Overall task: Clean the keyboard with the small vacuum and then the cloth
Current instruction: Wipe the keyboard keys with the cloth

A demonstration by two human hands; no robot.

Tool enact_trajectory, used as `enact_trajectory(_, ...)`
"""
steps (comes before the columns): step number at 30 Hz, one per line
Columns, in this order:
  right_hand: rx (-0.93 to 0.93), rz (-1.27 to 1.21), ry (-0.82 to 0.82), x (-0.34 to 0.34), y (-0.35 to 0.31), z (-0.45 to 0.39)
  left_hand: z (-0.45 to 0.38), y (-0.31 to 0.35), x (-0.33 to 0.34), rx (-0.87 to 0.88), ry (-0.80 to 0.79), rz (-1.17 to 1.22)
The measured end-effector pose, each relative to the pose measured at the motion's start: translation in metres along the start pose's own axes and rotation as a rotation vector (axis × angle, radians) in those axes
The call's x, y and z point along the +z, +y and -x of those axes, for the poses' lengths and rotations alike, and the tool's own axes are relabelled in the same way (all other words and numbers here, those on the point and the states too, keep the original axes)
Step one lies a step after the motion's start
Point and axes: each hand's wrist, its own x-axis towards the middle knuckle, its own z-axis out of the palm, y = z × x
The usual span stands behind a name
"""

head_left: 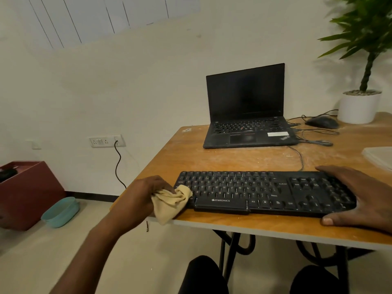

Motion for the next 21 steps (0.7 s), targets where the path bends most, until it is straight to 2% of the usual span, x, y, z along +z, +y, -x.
enact_trajectory(6,0.009,0.003,-0.008,0.0,0.0,-0.001,-0.024,0.044,0.034,0.118,-0.035,0.087)
enact_trajectory(10,0.005,-0.001,-0.013,-0.001,-0.001,-0.002,-0.035,0.054,0.039,0.167,-0.098,0.002)
enact_trajectory(16,0.009,0.007,-0.014,-0.001,0.001,-0.002,-0.02,0.012,0.004,0.047,-0.058,-0.112)
enact_trajectory(19,0.008,0.005,-0.009,0.0,0.003,-0.002,-0.015,-0.003,-0.003,-0.027,-0.024,-0.096)
enact_trajectory(21,0.001,0.005,-0.011,0.0,0.003,-0.002,-0.017,0.002,0.003,-0.015,-0.014,-0.066)
